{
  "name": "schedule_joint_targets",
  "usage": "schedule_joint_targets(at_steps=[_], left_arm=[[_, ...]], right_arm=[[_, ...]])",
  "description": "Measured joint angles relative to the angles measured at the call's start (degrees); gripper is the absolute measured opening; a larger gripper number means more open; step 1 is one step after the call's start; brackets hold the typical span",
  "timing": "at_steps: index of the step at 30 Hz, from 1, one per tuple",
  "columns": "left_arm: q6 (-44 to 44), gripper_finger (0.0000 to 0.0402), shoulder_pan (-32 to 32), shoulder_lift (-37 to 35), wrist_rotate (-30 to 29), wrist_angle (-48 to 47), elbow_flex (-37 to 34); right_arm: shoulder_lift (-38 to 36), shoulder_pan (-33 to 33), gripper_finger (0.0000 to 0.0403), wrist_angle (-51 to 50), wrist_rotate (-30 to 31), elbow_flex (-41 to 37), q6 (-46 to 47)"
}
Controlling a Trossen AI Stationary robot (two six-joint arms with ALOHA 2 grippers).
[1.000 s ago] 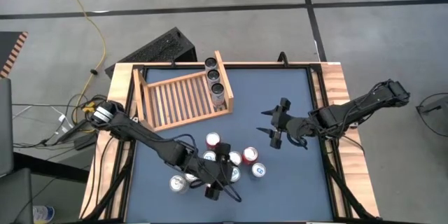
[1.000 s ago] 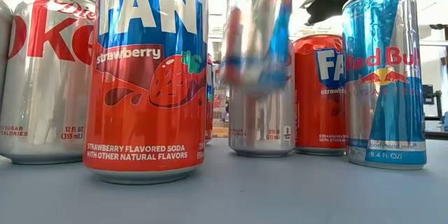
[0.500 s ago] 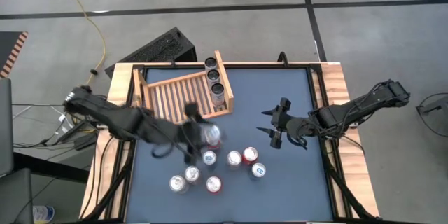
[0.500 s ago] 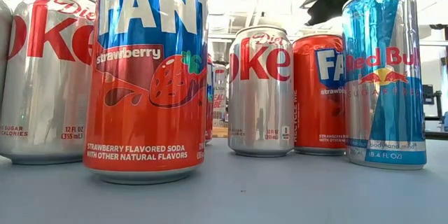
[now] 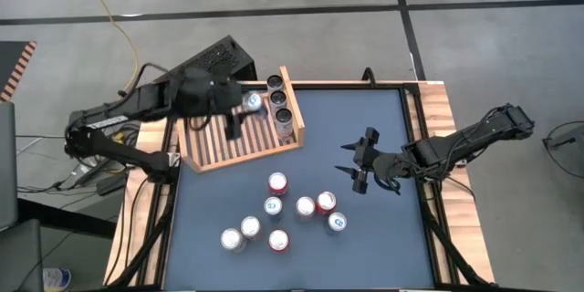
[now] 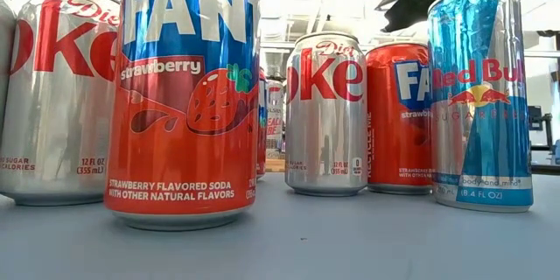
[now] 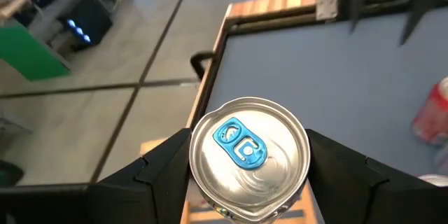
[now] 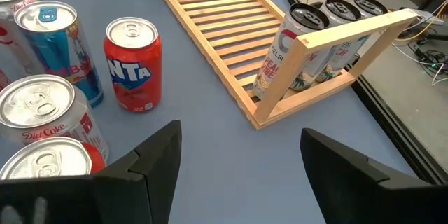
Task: Place canned beverage on shelf
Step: Put the middle blue soda can on the shelf
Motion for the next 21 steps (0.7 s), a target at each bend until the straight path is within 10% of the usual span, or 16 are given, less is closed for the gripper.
schedule_joint_targets(at_steps=[21], left_arm=[[6.66, 0.0227, 37.32, 2.12, 40.94, 23.60, -25.79]], right_arm=[[0.00, -4.02, 0.0276, -1.48, 0.07, 0.00, -0.46]])
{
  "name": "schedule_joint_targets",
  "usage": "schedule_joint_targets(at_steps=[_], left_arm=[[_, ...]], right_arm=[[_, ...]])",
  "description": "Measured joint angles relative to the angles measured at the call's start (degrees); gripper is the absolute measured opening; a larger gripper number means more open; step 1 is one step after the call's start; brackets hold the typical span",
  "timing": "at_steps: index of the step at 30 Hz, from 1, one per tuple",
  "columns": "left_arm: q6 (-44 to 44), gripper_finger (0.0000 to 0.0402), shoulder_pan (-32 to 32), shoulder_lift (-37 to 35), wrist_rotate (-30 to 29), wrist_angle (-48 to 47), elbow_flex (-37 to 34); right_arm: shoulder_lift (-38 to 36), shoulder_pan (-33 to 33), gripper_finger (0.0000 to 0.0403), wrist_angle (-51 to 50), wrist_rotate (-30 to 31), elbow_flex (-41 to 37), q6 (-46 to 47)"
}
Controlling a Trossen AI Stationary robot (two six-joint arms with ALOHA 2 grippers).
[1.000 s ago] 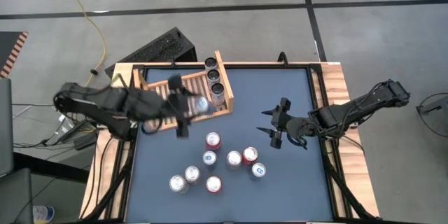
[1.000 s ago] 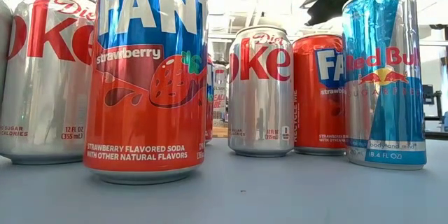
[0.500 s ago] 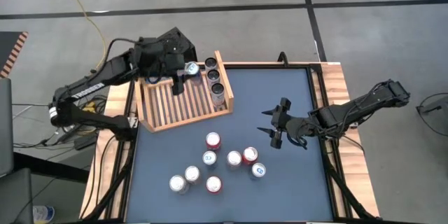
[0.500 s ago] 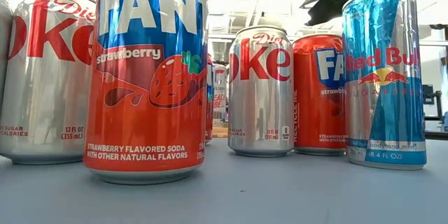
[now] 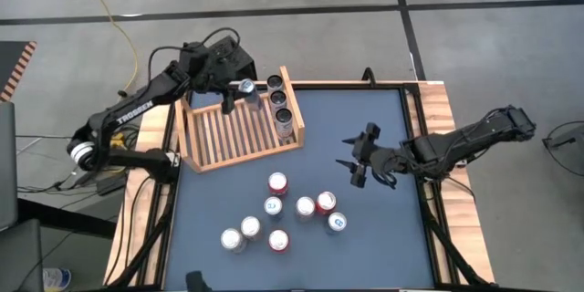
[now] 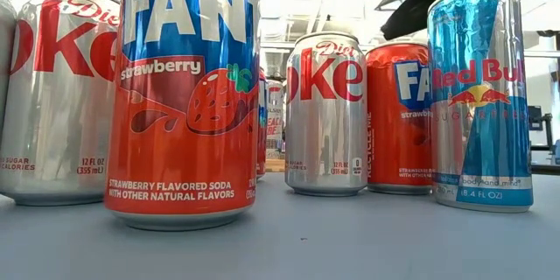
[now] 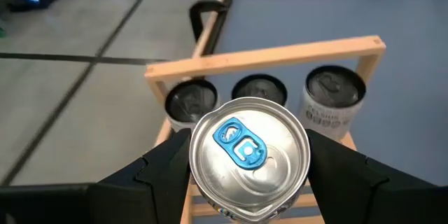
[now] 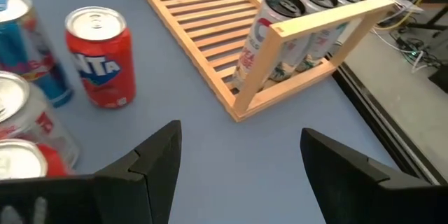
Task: Place canned beverage on shelf
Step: Put the middle blue soda can on the shelf
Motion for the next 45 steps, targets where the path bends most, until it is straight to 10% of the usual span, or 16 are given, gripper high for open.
schedule_joint_targets(at_steps=[45], left_arm=[[19.53, 0.0227, 9.60, 17.81, 14.71, 4.70, 0.04]], right_arm=[[0.02, -8.77, 0.0276, -1.25, -0.15, 0.00, -0.02]])
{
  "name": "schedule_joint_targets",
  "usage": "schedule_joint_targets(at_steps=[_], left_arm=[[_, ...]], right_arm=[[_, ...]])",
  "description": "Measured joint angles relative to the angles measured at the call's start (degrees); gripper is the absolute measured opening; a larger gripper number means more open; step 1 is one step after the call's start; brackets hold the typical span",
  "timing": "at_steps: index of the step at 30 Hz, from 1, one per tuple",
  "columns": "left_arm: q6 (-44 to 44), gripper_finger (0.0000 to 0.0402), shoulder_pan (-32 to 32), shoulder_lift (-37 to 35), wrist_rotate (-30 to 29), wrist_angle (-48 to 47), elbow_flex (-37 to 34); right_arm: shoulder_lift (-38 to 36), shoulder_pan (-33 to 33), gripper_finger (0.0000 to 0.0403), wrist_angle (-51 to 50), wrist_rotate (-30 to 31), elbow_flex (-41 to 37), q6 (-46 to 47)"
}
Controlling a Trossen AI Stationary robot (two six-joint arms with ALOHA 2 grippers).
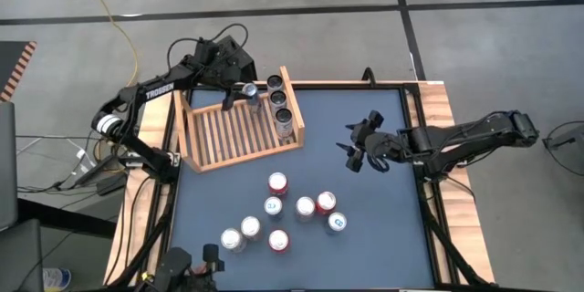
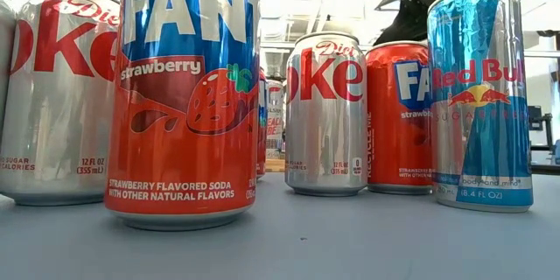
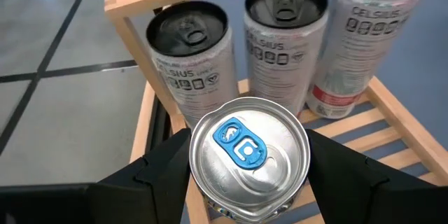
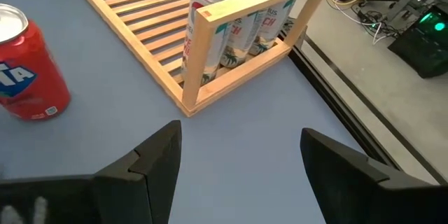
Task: Place canned beverage on shelf
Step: Put the middle blue soda can on the shelf
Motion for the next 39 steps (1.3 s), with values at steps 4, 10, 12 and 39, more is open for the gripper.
schedule_joint_targets(at_steps=[4, 10, 12, 39], left_arm=[[0.39, 0.0227, 0.08, 0.91, -0.01, 0.14, 0.00], [0.74, 0.0227, 0.20, 2.23, -0.01, 0.41, 0.00], [0.76, 0.0227, 0.20, 2.24, -0.32, 0.42, 0.00], [4.23, 0.0227, -0.34, 2.24, 0.20, 0.54, 0.00]], right_arm=[[0.00, -0.02, 0.0276, -0.01, 0.00, 0.00, -0.04], [0.00, 0.00, 0.0276, 0.00, 0.00, 0.00, -0.04], [0.00, 0.00, 0.0276, -0.01, 0.00, 0.00, -0.04], [0.00, 0.02, 0.0276, 0.00, -0.02, 0.00, 0.02]])
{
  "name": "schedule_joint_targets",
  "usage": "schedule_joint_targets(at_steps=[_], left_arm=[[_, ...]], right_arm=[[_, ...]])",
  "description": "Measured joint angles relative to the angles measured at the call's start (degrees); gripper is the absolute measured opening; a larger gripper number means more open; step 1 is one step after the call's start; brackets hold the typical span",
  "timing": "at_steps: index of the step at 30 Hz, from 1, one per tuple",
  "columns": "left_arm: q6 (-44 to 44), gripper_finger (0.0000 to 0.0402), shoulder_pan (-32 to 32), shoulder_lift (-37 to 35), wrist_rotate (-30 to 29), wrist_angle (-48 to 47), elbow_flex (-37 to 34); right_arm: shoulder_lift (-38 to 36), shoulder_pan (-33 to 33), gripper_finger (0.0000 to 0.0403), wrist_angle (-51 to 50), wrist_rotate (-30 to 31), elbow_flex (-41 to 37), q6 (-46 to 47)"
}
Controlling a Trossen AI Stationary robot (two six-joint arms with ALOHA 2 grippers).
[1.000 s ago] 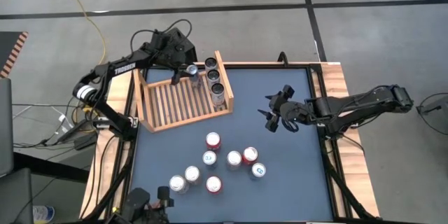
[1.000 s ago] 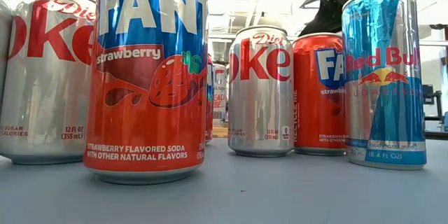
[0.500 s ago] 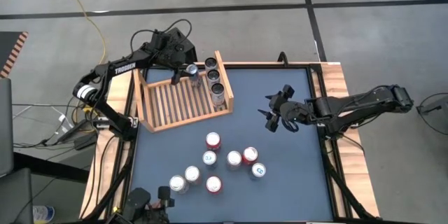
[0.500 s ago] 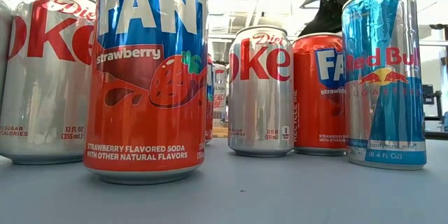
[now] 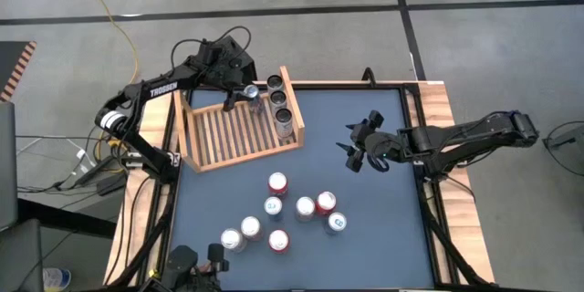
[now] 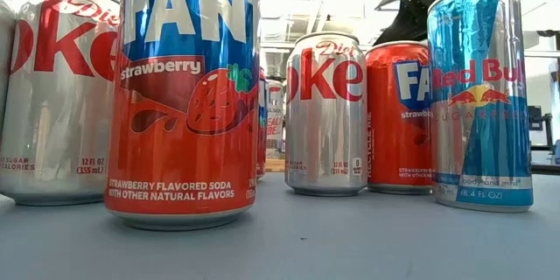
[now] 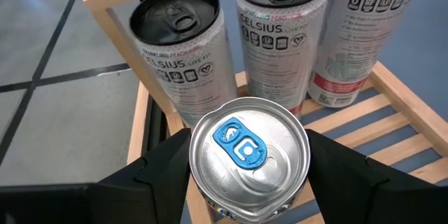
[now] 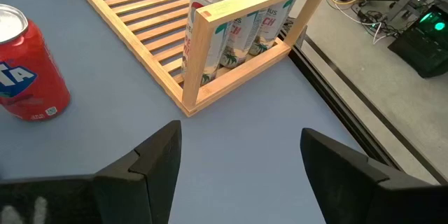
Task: Place canned beverage on shelf
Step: Put the middle blue soda can on the shelf
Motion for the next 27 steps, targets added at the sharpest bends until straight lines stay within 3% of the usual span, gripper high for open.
schedule_joint_targets(at_steps=[16, 22, 27], left_arm=[[-0.06, 0.0229, 0.00, 0.00, 0.48, -0.48, 0.00], [-2.46, 0.0257, -0.81, -0.04, -5.20, 0.85, 0.02], [-3.71, 0.0278, -1.60, -0.13, -5.61, 1.65, 0.07]], right_arm=[[0.00, 0.00, 0.0276, 0.02, 0.00, 0.00, 0.07], [0.00, 0.00, 0.0276, 0.04, -0.02, 0.00, 0.08], [0.00, 0.00, 0.0276, 0.05, -0.04, 0.00, 0.13]])
